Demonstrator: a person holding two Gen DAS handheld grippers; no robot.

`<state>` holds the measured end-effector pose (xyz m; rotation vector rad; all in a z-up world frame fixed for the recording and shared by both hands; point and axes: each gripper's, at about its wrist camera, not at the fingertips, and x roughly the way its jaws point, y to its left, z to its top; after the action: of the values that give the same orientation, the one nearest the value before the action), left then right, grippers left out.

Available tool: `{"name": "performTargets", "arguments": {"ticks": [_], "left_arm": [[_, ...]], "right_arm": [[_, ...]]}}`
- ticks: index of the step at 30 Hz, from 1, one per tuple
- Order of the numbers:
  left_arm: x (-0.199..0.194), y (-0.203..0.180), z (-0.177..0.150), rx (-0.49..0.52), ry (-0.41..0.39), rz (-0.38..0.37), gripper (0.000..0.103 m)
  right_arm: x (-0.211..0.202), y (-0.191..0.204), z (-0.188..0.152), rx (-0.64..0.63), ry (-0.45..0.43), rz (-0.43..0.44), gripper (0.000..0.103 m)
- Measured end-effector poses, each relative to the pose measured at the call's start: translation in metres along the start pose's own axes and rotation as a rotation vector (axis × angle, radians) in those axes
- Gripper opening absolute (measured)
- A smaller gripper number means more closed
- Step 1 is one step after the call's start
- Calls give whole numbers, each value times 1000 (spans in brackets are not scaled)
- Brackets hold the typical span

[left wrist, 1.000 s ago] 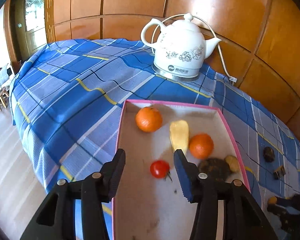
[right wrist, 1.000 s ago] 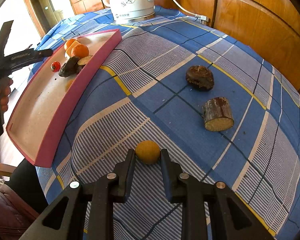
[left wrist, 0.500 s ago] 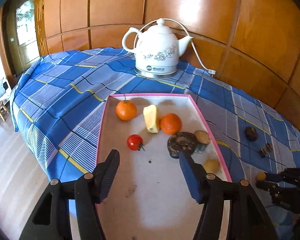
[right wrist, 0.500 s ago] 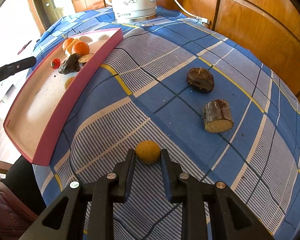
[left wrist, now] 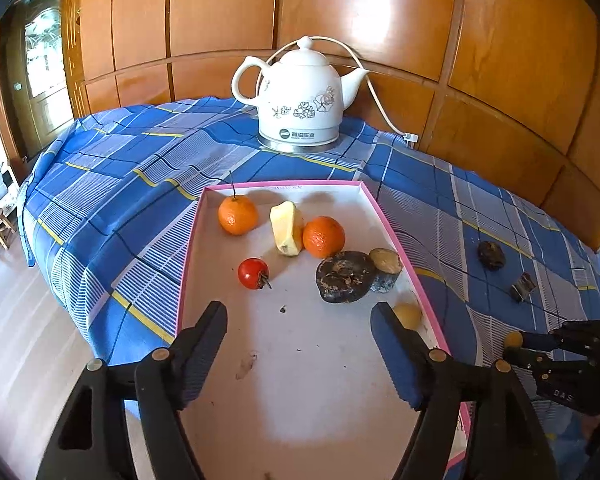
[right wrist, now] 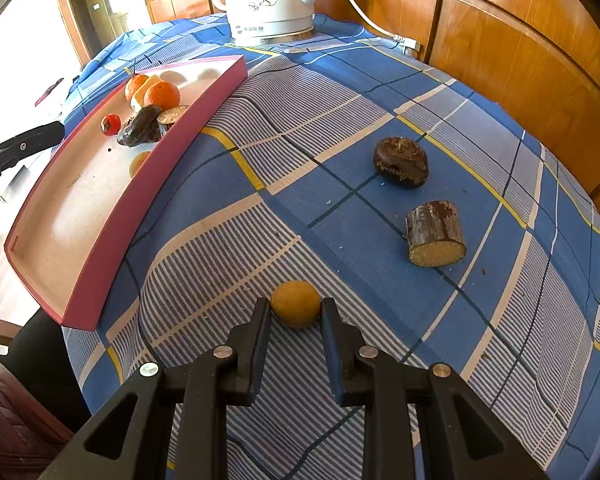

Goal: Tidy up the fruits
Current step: 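Raise the left gripper from the tray while the right gripper holds the yellow fruit, then carry the small yellow fruit into the tray with the right gripper and release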

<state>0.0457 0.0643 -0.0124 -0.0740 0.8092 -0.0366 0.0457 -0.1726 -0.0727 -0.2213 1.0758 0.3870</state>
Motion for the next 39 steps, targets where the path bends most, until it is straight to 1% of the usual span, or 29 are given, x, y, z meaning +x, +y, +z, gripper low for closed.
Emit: {"name": "performTargets", "arguments": {"ticks": [7,9,12,19,22,29,33,36,39], "left_arm": [[0,0,-2,-1,0,5,75],[-2,1,-2,5,-8,24,76],[-4,4,-2,1,-21,56,80],[-11,16,1,-18,-56,100,81],[-16,19,1,-13,-81,117,83],[-21,25,0,-16,-99,116,83],[-23,26,0,-15,-107,116,83],[-22,28,-2,-26,-103,112,83],[-21,29,-3,-32,-99,108,83]], "right_arm": [[0,0,0,0,0,0,25],[0,0,0,0,0,0,25],[0,0,0,0,0,-1,25],[-1,1,1,7,-3,-11,25],[-1,3,1,7,-3,-24,25],[-1,3,5,20,-5,-38,25],[-13,3,11,52,-49,-31,25],[-29,7,21,65,-94,11,25],[-37,21,32,39,-123,46,25]]}}
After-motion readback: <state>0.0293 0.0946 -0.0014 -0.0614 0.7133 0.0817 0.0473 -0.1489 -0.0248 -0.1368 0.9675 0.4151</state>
